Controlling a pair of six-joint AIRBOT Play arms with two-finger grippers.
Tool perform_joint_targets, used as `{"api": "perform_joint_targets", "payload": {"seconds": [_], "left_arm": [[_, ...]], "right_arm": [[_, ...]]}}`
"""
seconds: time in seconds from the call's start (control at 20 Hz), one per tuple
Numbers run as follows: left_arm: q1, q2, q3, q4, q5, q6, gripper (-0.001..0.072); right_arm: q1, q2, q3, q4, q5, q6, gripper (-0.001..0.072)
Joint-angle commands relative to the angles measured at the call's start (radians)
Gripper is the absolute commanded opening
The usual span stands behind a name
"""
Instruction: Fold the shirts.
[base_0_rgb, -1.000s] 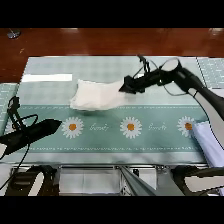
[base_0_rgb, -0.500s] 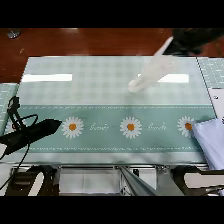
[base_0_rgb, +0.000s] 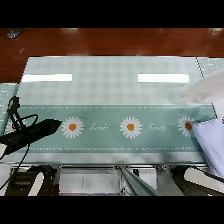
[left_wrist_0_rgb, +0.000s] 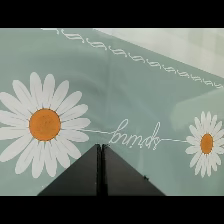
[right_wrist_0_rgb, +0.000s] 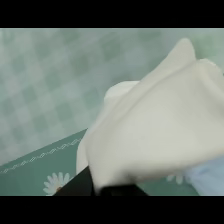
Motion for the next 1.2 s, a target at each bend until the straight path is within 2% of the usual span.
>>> {"api": "perform_joint_targets", "payload": {"seconds": [0.0, 0.1, 0.15, 0.35, 0.4, 0.45, 0.5, 0.7, 0.8, 0.85, 0.9, 0.95, 1.0, 1.15], "left_arm": [[0.001, 0.0, 0.0, 0.0, 0.0, 0.0, 0.0033], [0.001, 0.0, 0.0, 0.001, 0.002, 0.0, 0.0033], [0.001, 0.0, 0.0, 0.001, 0.008, 0.0, 0.0033], [0.001, 0.0, 0.0, 0.001, 0.046, 0.001, 0.0033], [0.001, 0.0, 0.0, 0.001, 0.061, 0.001, 0.0033], [0.001, 0.0, 0.0, 0.001, 0.075, 0.006, 0.0033], [0.001, 0.0, 0.0, 0.001, 0.09, 0.023, 0.0033], [0.001, -0.017, 0.006, 0.001, 0.169, 0.125, 0.0036], [0.001, -0.084, 0.08, 0.0, 0.232, 0.186, 0.0035], [0.001, -0.143, 0.16, -0.003, 0.243, 0.221, 0.0034], [0.0, -0.209, 0.256, -0.004, 0.238, 0.253, 0.0034], [-0.002, -0.282, 0.37, -0.018, 0.218, 0.282, 0.0033], [-0.012, -0.366, 0.509, -0.023, 0.18, 0.306, 0.0033], [-0.085, -0.604, 0.885, -0.02, 0.01, 0.316, 0.0032]], "right_arm": [[-0.171, 0.147, -0.138, -0.142, 0.014, -0.05, 0.0021], [-0.254, 0.234, -0.259, -0.317, 0.013, -0.109, 0.0021], [-0.3, 0.275, -0.326, -0.408, 0.013, -0.101, 0.0021], [-0.478, 0.422, -0.602, -0.472, 0.012, -0.077, 0.0022], [-0.494, 0.446, -0.666, -0.507, 0.012, -0.05, 0.0117], [-0.496, 0.455, -0.708, -0.542, 0.012, -0.025, 0.0445], [-0.494, 0.449, -0.722, -0.543, 0.012, -0.025, 0.0637], [-0.452, 0.368, -0.613, -0.435, -0.023, -0.025, 0.0629], [-0.363, 0.291, -0.48, -0.327, -0.05, -0.017, 0.0579], [-0.296, 0.249, -0.406, -0.268, -0.074, -0.008, 0.0432], [-0.209, 0.203, -0.326, -0.203, -0.11, -0.008, 0.0208], [-0.106, 0.16, -0.252, -0.14, -0.168, -0.009, 0.0072], [-0.001, 0.123, -0.195, -0.09, -0.237, -0.014, 0.0021], [0.351, 0.046, -0.142, -0.068, -0.475, -0.044, 0.0021]]}}
